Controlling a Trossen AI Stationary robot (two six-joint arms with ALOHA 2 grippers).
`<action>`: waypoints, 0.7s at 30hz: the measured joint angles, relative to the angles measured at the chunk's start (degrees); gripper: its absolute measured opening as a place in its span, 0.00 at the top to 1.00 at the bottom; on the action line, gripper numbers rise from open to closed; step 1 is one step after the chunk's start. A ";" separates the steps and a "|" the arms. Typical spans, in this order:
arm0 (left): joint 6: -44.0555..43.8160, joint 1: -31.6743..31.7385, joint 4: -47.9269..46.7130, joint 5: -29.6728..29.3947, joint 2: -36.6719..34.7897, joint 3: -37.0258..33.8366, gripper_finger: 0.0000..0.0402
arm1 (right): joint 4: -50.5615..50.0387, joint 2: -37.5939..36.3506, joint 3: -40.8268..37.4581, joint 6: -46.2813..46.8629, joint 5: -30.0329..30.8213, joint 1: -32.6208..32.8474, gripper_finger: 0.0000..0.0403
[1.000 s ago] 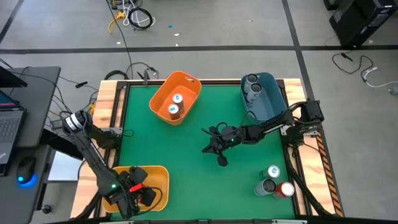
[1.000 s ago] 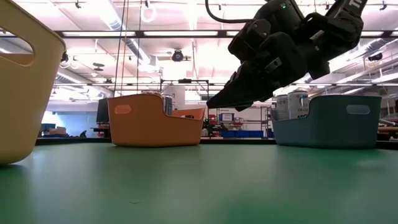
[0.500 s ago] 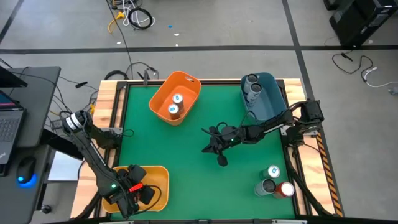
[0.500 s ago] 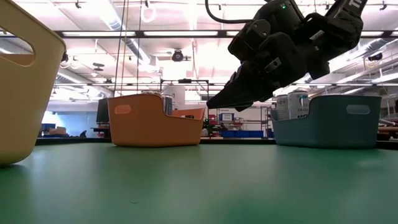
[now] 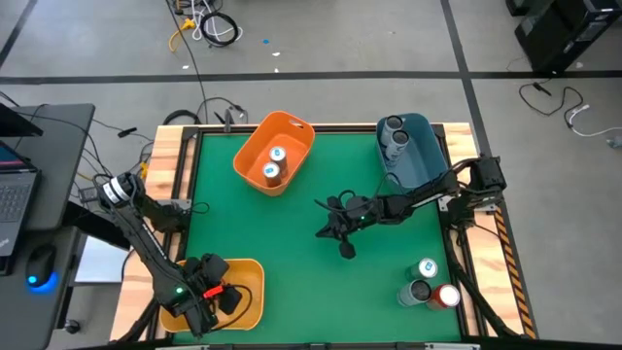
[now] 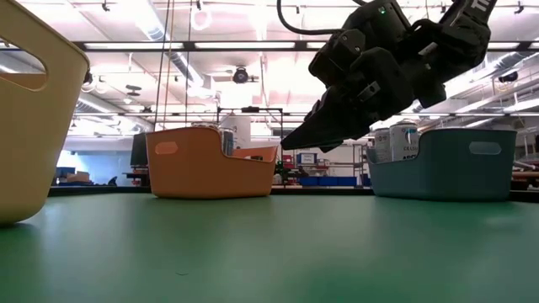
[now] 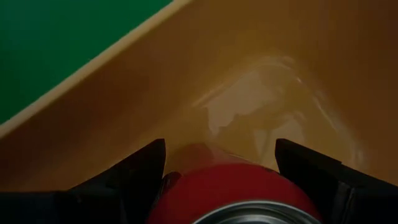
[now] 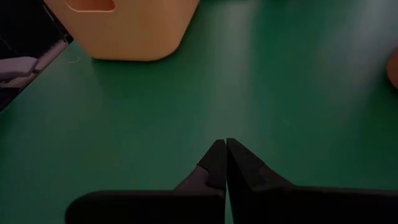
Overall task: Sort soda cans
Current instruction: Put the left orange soda can into the yellow bin
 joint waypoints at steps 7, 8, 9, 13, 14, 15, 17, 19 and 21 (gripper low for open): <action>0.22 1.81 0.41 3.59 0.00 -0.02 0.09 | 0.01 0.00 0.00 0.02 0.00 0.00 1.00; 0.26 1.99 0.59 4.04 0.00 -0.02 0.07 | 0.01 0.00 0.00 0.02 0.00 0.00 1.00; 0.34 2.20 1.08 4.43 0.00 -0.04 0.05 | 0.01 0.00 0.00 0.01 0.00 -0.02 1.00; 2.03 3.04 2.47 5.32 0.00 -0.04 0.03 | 0.01 0.00 0.00 0.00 0.00 -0.02 1.00; 2.59 3.30 2.86 5.94 0.00 -0.02 0.03 | 0.01 0.00 0.00 0.02 0.02 -0.02 1.00; 3.16 3.50 2.93 6.63 0.00 0.10 0.03 | 0.01 0.00 0.00 0.02 0.02 -0.02 1.00; 4.63 4.02 2.71 8.03 0.00 0.48 0.04 | 0.01 0.00 0.00 0.02 0.02 -0.02 1.00; 5.68 4.58 1.93 9.38 0.00 1.06 0.04 | 0.01 0.00 0.00 0.00 0.02 -0.04 1.00; 7.09 5.01 0.05 10.58 0.00 1.70 0.04 | 0.01 0.00 0.00 0.01 0.02 -0.04 1.00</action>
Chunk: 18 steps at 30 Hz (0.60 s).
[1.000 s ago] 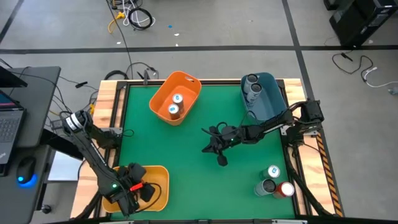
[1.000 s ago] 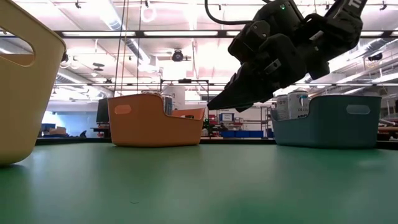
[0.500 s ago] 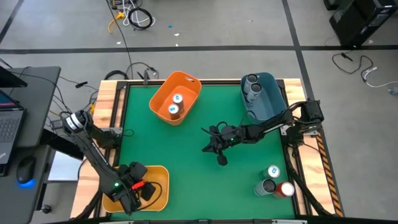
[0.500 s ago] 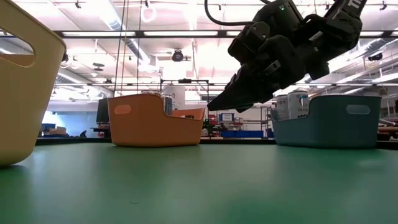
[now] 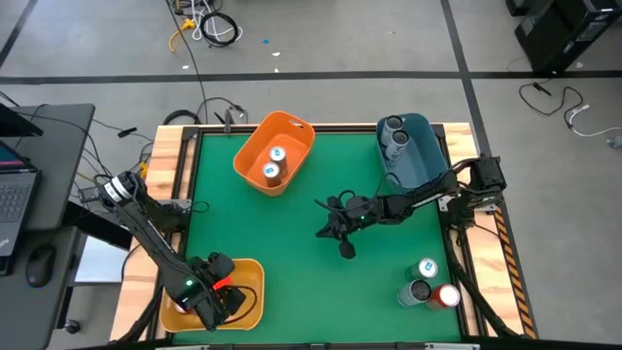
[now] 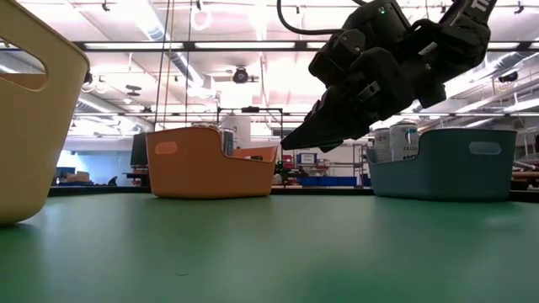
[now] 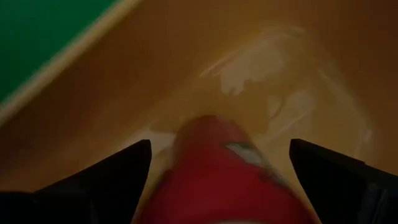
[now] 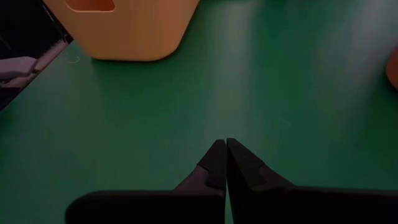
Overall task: Sort soda cans
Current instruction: Put the left orange soda can into the yellow bin
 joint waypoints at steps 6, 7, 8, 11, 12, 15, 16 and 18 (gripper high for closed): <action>1.45 0.23 -5.60 2.67 0.00 1.12 0.06 | -0.01 0.00 0.00 -0.01 0.00 0.00 1.00; 1.48 0.23 -6.45 3.15 0.00 1.12 0.07 | 0.00 0.00 0.00 -0.01 0.00 0.00 1.00; 1.48 0.23 -7.28 3.46 0.00 1.12 0.08 | -0.02 0.00 0.00 0.00 0.00 0.00 1.00; 1.89 0.21 -9.75 4.18 0.00 1.12 0.11 | -0.02 0.00 0.00 -0.01 0.00 0.00 1.00; 2.00 0.21 -10.61 4.26 0.00 1.12 0.12 | -0.02 0.00 0.00 -0.01 0.00 0.00 1.00; 2.03 0.21 -13.18 4.38 0.00 1.12 0.16 | -0.02 0.00 0.00 -0.01 0.00 0.00 1.00; 2.03 0.21 -14.24 4.50 0.00 1.12 0.17 | -0.02 0.00 0.00 0.00 0.01 0.00 1.00; 1.97 0.23 -16.05 5.07 0.00 1.10 0.18 | -0.02 0.00 0.00 -0.01 0.00 0.00 1.00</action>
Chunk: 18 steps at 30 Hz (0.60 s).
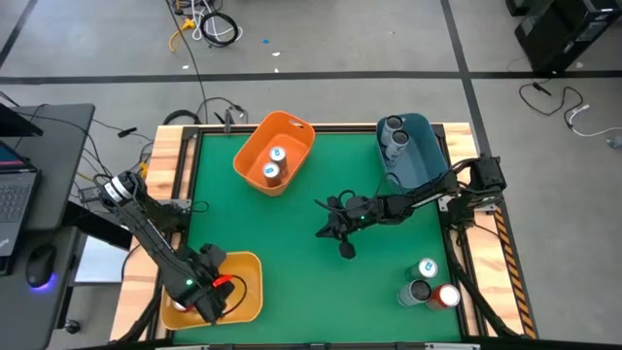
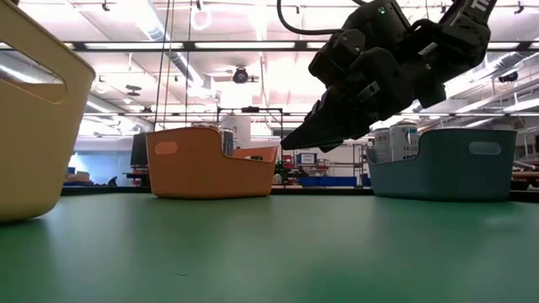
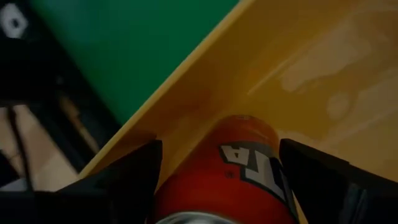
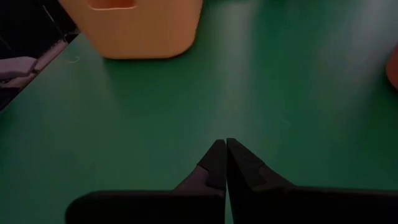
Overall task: Sort soda cans
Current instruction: Put the left orange soda can into the yellow bin
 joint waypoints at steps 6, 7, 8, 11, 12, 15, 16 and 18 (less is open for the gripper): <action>-0.02 0.02 -3.39 4.04 0.00 0.00 0.22 | -0.01 0.00 0.00 0.01 0.02 0.00 1.00; -0.01 0.02 -3.55 4.63 0.00 0.00 0.22 | -0.01 0.00 0.00 0.02 0.02 0.00 1.00; -0.01 0.02 -3.89 4.99 0.00 0.09 0.22 | -0.02 0.00 0.00 0.00 0.04 0.00 1.00; -0.02 0.02 -5.49 5.13 0.00 1.62 0.22 | 0.00 0.00 0.00 0.02 0.04 0.00 1.00; -0.01 0.02 -6.35 4.68 0.00 2.36 0.22 | 0.00 0.00 0.00 0.01 0.04 0.00 1.00; 0.21 0.09 -10.26 3.41 0.00 4.71 0.22 | 0.02 0.00 0.00 0.02 0.04 0.00 1.00; 0.26 0.25 -11.47 2.69 0.00 5.56 0.22 | 0.00 0.00 0.00 0.02 0.04 0.00 0.99; 0.39 0.66 -13.44 1.73 0.00 7.25 0.22 | 0.02 0.00 0.00 0.00 0.04 0.00 0.99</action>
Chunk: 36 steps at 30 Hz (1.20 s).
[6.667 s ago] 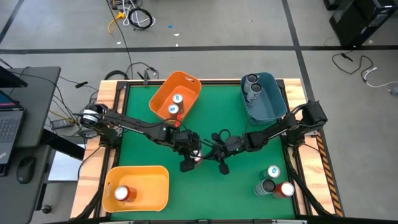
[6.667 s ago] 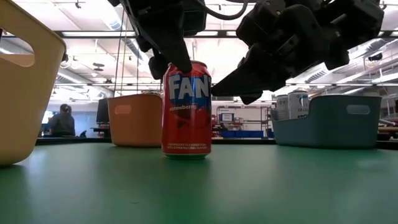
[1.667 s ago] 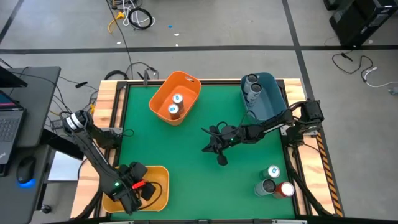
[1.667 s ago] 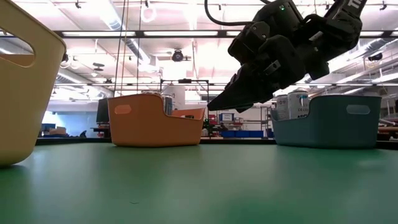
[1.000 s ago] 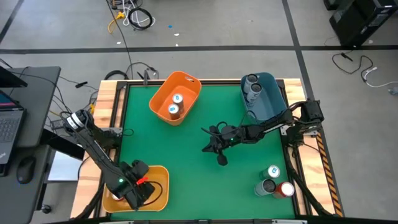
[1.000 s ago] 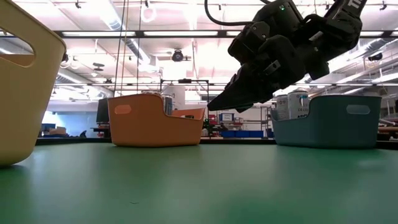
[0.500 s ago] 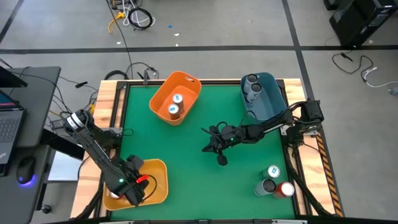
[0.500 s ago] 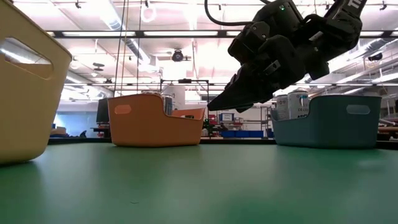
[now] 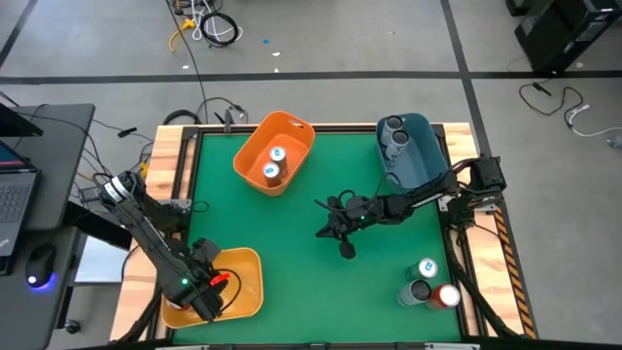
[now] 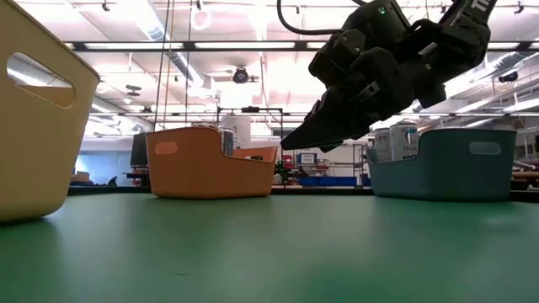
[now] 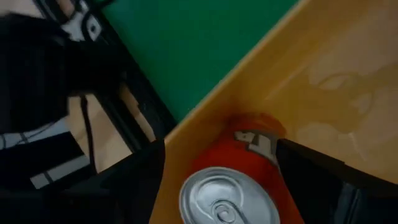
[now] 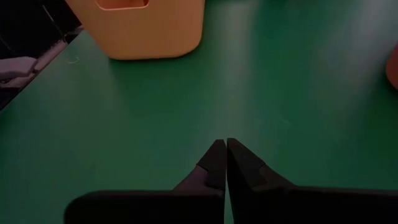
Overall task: Sort soda cans
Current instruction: Put the left orange soda can into the yellow bin, then put the white-blue soda can into the blue bin
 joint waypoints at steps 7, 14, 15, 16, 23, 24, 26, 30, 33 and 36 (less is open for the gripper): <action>4.06 2.37 0.14 -6.12 -1.36 5.21 0.22 | 0.00 0.00 0.00 -0.16 0.00 -0.04 0.99; 14.58 6.40 0.16 -21.95 -2.96 10.45 0.22 | -2.00 -4.08 0.00 -1.84 0.02 -0.63 0.99; 17.13 7.27 0.18 -25.00 -2.97 11.04 0.22 | -3.60 -5.38 0.04 -2.62 0.02 -0.69 0.99; 20.00 8.26 0.21 -27.51 -2.98 11.42 0.22 | -5.89 -6.81 0.20 -3.20 0.02 -0.70 0.98; 43.12 15.83 8.02 -41.36 -2.99 10.62 0.25 | -27.23 -15.55 5.93 -4.54 3.99 0.02 0.87; 47.75 16.97 10.94 -41.88 -2.99 10.21 0.27 | -30.91 -16.33 7.21 -4.48 4.79 0.38 0.85; 56.82 19.24 16.89 -41.96 -2.97 9.08 0.32 | -37.94 -17.74 9.85 -3.72 6.22 1.37 0.81; 74.17 24.00 29.54 -38.41 -2.97 5.97 0.47 | -50.43 -19.94 14.86 -1.12 8.45 3.96 0.73; 85.03 27.58 38.11 -33.91 -2.97 3.37 0.62 | -58.20 -21.27 18.23 1.69 9.78 6.45 0.68; 93.37 31.13 44.90 -28.97 -2.97 0.96 0.76 | -64.67 -22.58 21.28 4.96 11.61 9.15 0.63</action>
